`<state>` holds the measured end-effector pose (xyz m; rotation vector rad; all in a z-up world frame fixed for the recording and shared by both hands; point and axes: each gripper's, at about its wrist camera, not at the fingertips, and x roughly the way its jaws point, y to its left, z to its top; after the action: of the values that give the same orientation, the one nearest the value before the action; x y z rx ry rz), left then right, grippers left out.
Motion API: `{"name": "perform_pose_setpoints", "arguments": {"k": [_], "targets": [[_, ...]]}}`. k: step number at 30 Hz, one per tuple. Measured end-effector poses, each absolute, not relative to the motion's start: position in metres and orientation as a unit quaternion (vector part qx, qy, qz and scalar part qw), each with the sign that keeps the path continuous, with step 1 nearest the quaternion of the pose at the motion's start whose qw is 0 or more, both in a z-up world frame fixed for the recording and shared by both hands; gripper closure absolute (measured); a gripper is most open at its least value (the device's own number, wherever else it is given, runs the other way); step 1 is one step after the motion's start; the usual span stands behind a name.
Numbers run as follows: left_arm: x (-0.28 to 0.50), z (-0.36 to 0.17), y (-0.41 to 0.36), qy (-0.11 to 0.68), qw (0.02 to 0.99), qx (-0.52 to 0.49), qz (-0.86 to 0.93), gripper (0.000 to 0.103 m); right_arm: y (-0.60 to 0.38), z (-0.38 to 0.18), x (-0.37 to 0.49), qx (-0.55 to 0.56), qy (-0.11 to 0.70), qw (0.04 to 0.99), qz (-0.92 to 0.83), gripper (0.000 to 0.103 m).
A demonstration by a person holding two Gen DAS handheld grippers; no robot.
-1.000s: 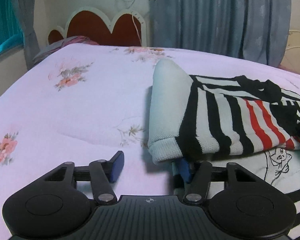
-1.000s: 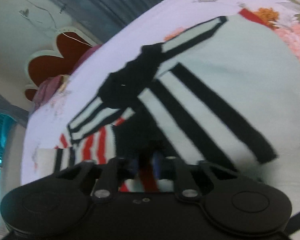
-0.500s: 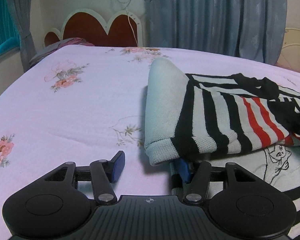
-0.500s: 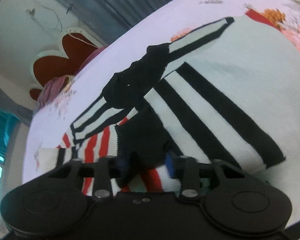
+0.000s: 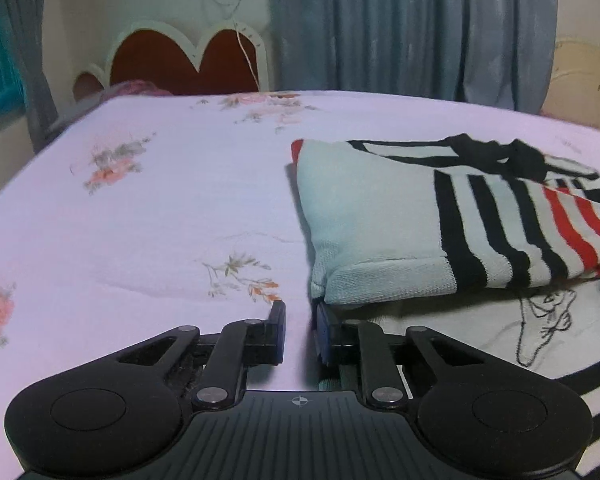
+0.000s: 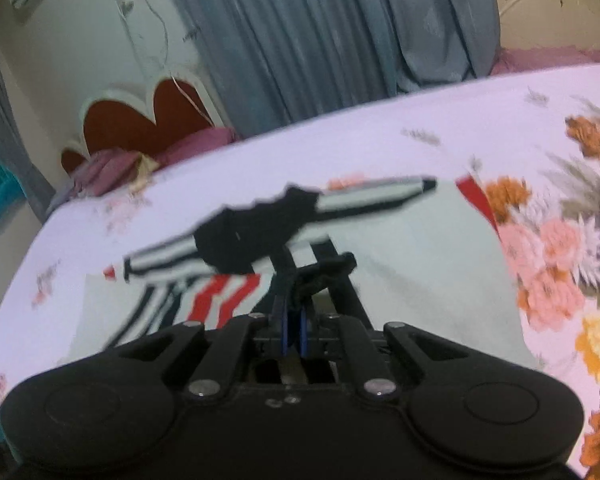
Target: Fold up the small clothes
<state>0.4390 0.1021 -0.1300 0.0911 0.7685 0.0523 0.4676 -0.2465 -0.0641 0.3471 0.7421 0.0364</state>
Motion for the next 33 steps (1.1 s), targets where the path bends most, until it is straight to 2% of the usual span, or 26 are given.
{"name": "perform_pose_setpoints", "arguments": {"k": [7,12,13,14,15,16,18,19,21,22,23,28,31,33], "targets": [[0.438,-0.121,0.095,0.368,0.928,0.063,0.009,0.084,-0.246,-0.068,0.462,0.182,0.353,0.918,0.018,0.097],[0.438,-0.118,0.100,0.371,0.927,0.053,0.012,0.072,-0.250,-0.068,0.464,0.184,0.356,0.916,0.022,0.097],[0.433,-0.115,0.101,0.366,0.929,0.050,0.010,0.055,-0.250,-0.068,0.463,0.183,0.355,0.917,0.023,0.097],[0.428,-0.112,0.102,0.355,0.933,0.052,0.012,0.029,-0.250,-0.067,0.463,0.184,0.354,0.917,0.024,0.097],[0.423,-0.111,0.101,0.342,0.938,0.056,0.012,0.021,-0.250,-0.067,0.463,0.184,0.354,0.917,0.025,0.097],[0.422,-0.111,0.100,0.334,0.941,0.058,0.007,0.020,-0.250,-0.068,0.463,0.184,0.355,0.916,0.024,0.097],[0.426,-0.111,0.097,0.335,0.941,0.055,-0.005,0.021,-0.250,-0.070,0.464,0.184,0.360,0.914,0.023,0.097],[0.429,-0.112,0.095,0.334,0.941,0.056,-0.010,0.026,-0.249,-0.072,0.464,0.184,0.363,0.913,0.023,0.097],[0.439,-0.117,0.087,0.342,0.936,0.081,-0.010,0.049,-0.248,-0.073,0.465,0.183,0.365,0.913,0.024,0.097],[0.445,-0.120,0.085,0.346,0.934,0.087,-0.006,0.070,-0.247,-0.072,0.465,0.181,0.366,0.913,0.025,0.097],[0.448,-0.120,0.087,0.352,0.933,0.071,-0.016,0.083,-0.246,-0.071,0.465,0.177,0.364,0.914,0.025,0.097],[0.445,-0.128,0.085,0.354,0.930,0.093,-0.020,0.084,-0.244,-0.059,0.450,0.128,0.305,0.943,0.028,0.098],[0.445,-0.128,0.080,0.356,0.927,0.111,-0.025,0.084,-0.258,-0.103,0.465,0.129,0.380,0.916,0.007,0.098],[0.446,-0.127,0.081,0.359,0.926,0.114,-0.029,0.084,-0.262,-0.108,0.460,0.144,0.371,0.917,0.011,0.098]]}}
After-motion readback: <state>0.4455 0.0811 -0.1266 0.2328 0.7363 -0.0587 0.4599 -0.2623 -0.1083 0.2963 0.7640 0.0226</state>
